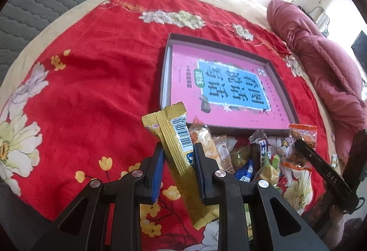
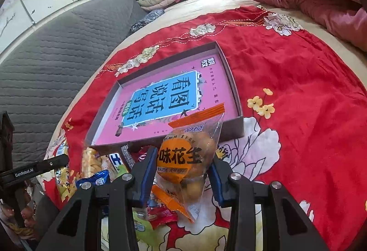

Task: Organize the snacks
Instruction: 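Carry the yellow packet with the left tool while the right carries the peanut bag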

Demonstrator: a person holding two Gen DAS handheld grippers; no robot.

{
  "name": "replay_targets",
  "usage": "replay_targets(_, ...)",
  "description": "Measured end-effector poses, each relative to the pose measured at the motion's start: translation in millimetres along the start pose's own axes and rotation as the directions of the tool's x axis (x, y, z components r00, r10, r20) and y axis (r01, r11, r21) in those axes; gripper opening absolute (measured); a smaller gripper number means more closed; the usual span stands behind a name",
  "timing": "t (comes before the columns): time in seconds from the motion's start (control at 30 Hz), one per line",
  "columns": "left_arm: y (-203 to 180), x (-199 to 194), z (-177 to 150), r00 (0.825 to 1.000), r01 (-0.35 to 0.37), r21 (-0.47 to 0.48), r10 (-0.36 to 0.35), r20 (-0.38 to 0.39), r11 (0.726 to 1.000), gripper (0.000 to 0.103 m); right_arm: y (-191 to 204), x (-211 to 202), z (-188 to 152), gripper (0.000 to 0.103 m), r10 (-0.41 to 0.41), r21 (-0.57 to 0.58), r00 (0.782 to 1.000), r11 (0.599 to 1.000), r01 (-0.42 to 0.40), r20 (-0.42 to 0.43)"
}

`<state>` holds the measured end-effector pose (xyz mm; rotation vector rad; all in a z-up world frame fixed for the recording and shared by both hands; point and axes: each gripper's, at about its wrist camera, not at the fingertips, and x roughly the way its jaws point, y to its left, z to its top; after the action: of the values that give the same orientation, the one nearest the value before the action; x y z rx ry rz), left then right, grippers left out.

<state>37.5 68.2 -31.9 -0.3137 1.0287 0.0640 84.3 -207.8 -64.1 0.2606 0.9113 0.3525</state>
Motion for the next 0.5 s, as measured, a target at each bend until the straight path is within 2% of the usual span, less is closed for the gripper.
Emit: replay_targets(0.5,-18.9,-5.9,22.7,0.999,-0.026,0.031,0.024,0.046,0.999,0.026,4.5,-5.2,16.9,0.042,0.058,0.0,0.995,0.998,-0.058,0.076)
